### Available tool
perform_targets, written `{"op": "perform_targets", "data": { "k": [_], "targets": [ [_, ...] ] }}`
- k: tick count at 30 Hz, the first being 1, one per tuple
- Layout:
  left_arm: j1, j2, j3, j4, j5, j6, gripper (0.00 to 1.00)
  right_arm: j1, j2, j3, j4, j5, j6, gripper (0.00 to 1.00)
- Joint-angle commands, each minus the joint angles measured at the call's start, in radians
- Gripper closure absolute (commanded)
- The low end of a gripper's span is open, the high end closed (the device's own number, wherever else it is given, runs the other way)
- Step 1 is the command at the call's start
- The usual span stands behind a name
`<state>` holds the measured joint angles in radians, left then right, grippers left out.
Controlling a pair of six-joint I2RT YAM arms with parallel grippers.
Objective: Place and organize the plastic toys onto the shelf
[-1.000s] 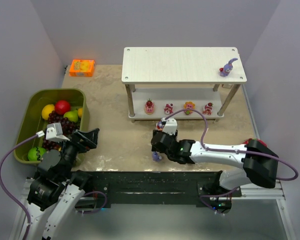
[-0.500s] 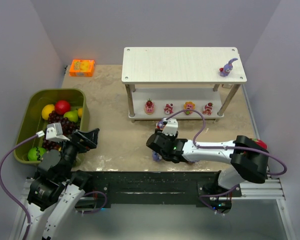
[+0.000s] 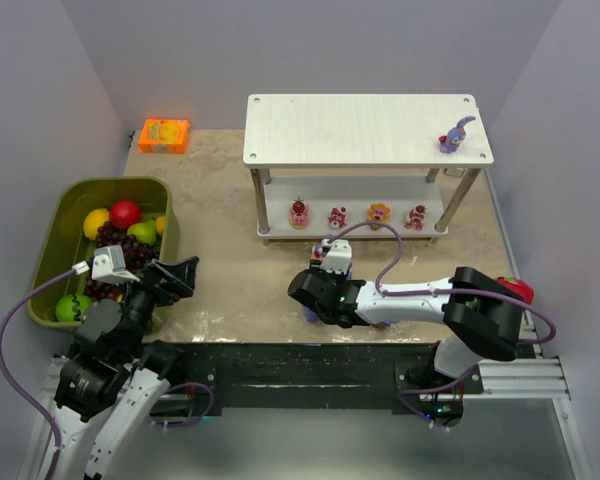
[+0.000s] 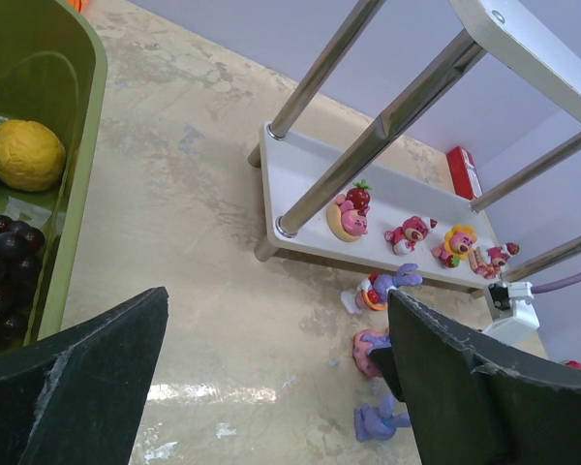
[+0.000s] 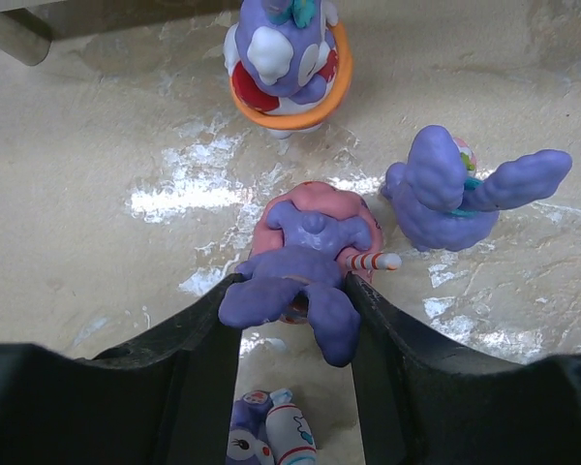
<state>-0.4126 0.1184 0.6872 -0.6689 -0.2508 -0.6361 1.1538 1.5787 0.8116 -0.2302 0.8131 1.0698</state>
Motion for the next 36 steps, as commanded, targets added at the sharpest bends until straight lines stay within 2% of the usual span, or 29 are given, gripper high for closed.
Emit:
{"op": "perform_targets", "data": {
  "k": [1,3,7,11,18,23,30,36],
  "targets": [
    [0.006,0.015,0.017,0.020,-0.004,-0.005,0.00,0.001,0.015,0.021,-0.001,0.103,0.030,0.59],
    [0.006,0.015,0.017,0.022,-0.004,-0.005,0.00,0.001,0.009,0.026,-0.012,0.112,0.021,0.64],
    [0.006,0.017,0.017,0.025,-0.004,-0.005,0.00,0.001,-0.020,0.040,-0.034,0.133,-0.013,0.89],
    [0.006,0.017,0.017,0.025,-0.002,-0.004,0.00,0.001,-0.089,0.044,-0.050,0.135,-0.074,1.00],
    [0.006,0.013,0.017,0.025,-0.004,-0.005,0.00,0.000,-0.304,0.096,-0.075,0.031,-0.309,1.00],
    [0.006,0.010,0.017,0.025,-0.001,-0.007,0.00,0.000,-0.446,0.201,-0.204,-0.038,-0.402,1.00],
    [0.006,0.012,0.015,0.026,-0.002,-0.008,0.01,0.001,-0.539,0.435,-0.383,-0.019,-0.531,1.00],
    [0.006,0.010,0.015,0.025,-0.002,-0.008,0.00,-0.012,-0.520,0.644,-0.478,0.104,-0.669,1.00]
  ]
}}
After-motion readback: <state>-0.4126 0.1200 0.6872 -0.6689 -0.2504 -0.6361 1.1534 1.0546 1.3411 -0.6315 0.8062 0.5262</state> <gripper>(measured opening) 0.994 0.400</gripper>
